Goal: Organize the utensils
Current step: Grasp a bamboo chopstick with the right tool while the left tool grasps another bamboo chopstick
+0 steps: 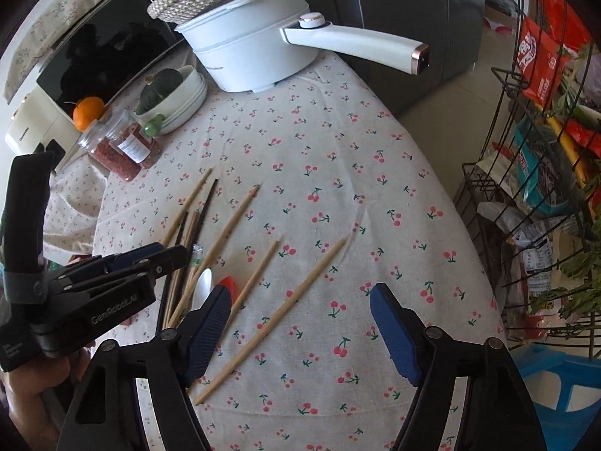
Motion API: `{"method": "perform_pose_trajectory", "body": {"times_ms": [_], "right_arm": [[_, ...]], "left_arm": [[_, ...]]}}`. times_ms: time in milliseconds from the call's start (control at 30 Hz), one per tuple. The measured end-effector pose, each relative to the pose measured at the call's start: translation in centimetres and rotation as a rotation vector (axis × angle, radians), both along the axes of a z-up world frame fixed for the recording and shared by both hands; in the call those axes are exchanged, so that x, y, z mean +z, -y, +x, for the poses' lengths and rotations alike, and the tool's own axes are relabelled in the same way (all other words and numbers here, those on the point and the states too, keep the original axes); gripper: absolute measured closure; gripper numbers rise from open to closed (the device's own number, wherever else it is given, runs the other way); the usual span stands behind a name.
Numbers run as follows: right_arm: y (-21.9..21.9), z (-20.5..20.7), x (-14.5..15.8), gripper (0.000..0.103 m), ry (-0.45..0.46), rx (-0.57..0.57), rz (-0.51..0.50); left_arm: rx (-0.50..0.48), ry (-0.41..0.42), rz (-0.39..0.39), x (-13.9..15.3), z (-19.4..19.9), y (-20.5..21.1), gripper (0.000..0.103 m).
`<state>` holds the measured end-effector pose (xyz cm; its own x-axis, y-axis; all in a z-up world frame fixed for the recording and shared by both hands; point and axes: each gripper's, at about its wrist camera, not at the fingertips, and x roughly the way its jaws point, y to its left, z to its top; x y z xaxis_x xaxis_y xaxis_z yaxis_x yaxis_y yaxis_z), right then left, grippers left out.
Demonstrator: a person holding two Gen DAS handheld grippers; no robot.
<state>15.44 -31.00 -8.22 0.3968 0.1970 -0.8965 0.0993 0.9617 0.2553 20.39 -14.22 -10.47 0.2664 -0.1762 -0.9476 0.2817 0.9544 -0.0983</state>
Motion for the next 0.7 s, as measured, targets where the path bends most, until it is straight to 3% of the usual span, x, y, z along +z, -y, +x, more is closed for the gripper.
{"method": "perform_pose_trajectory", "body": {"times_ms": [267, 467, 600, 700], "right_arm": [[0.7, 0.9, -1.8, 0.028, -0.060, -0.019, 0.025], [0.6, 1.0, -2.2, 0.028, -0.070, -0.010, 0.018], [0.4, 1.1, -2.5, 0.028, -0.078, 0.008, 0.042], [0.1, 1.2, -2.7, 0.028, -0.077, 0.025, 0.059]], "left_arm": [[-0.011, -0.103, 0.084, -4.1, 3.0, 1.6, 0.083], [-0.008, -0.087, 0.083, -4.1, 3.5, 2.2, 0.093], [-0.010, -0.018, 0.037, -2.5, 2.6, 1.1, 0.095], [-0.020, 0.040, -0.024, 0.6, 0.4, -0.1, 0.095]]}}
